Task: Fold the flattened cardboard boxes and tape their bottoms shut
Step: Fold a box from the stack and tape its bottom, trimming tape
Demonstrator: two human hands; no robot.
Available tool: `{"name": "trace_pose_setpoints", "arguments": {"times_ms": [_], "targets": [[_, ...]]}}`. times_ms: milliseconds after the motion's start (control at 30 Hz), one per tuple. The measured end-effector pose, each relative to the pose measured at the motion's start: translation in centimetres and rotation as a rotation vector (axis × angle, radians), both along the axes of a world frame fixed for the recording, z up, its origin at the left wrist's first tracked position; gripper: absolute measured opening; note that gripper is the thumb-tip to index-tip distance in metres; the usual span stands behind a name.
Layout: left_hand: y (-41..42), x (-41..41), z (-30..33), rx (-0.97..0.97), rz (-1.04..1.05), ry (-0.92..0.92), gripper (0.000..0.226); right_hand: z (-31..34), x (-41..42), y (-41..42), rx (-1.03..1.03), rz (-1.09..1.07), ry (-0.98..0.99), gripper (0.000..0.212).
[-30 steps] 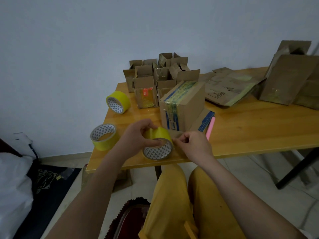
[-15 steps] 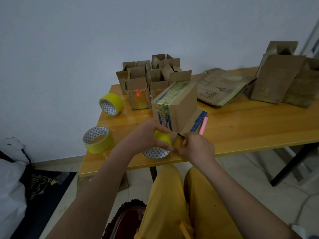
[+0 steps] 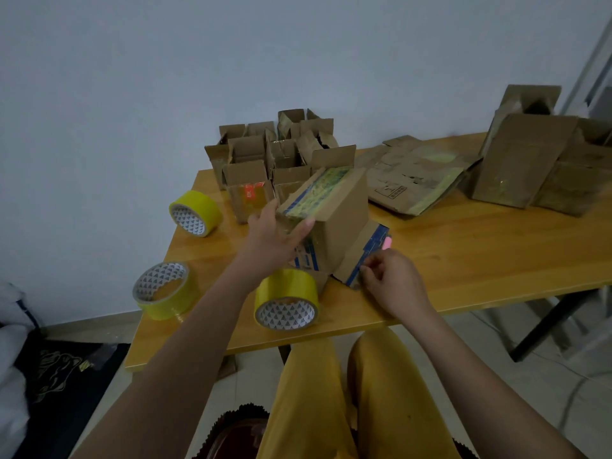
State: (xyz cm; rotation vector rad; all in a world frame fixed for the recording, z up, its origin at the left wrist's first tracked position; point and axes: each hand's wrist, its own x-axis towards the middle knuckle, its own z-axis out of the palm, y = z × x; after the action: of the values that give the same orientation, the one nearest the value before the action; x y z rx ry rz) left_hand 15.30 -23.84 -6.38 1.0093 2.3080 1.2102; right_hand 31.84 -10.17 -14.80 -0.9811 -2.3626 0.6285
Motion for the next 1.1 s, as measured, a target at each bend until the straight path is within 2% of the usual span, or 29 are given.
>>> {"name": "trace_pose_setpoints", "arguments": {"times_ms": [100, 200, 267, 333, 467, 600, 667, 733, 833, 900, 1000, 1100], "targets": [[1.6, -0.5, 0.1, -0.015, 0.004, 0.001, 0.106, 0.0, 0.7, 1.5, -0.028, -0.063, -0.001, 0.013], [2.3, -1.0, -0.2, -0.037, 0.000, -0.050, 0.121, 0.2, 1.3, 3.0, 0.012, -0.144, -0.091, 0.014], [2.7, -0.9, -0.1, -0.040, -0.029, -0.093, 0.108, 0.8, 1.1, 3.9, 0.046, -0.160, -0.066, 0.021], [3.2, -1.0, 0.1, -0.015, -0.042, -0.114, 0.087, 2.2, 0.1, 4.9, 0.032, -0.127, 0.047, 0.036], [3.3, -1.8, 1.1, -0.012, -0.094, -0.058, 0.077, 5.7, -3.0, 6.5, -0.276, -0.044, 0.275, 0.063], [2.9, -3.5, 2.3, -0.041, -0.142, 0.022, 0.080, 6.8, -5.3, 7.2, -0.586, 0.017, 0.359, 0.073], [2.6, -4.8, 2.8, 0.003, -0.111, 0.062, 0.080, 6.5, -5.9, 6.8, -0.575, 0.020, 0.353, 0.070], [2.2, -6.3, 2.9, 0.049, -0.082, 0.069, 0.082, 6.0, -6.2, 6.1, -0.491, 0.014, 0.373, 0.054], [2.1, -7.0, 2.2, 0.105, -0.024, -0.093, 0.075, 5.3, -6.3, 5.6, -0.444, 0.017, 0.394, 0.036], [2.7, -7.0, 1.3, 0.166, 0.116, -0.207, 0.062, 5.5, -6.3, 5.4, -0.409, 0.019, 0.359, 0.033], [3.2, -6.7, -0.1, 0.194, 0.202, -0.170, 0.034, 5.9, -6.1, 5.1, -0.290, 0.023, 0.291, 0.035], [2.8, -6.5, -0.4, 0.154, 0.189, -0.149, 0.033, 6.1, -5.2, 5.1, -0.313, 0.096, 0.285, 0.038]]}}
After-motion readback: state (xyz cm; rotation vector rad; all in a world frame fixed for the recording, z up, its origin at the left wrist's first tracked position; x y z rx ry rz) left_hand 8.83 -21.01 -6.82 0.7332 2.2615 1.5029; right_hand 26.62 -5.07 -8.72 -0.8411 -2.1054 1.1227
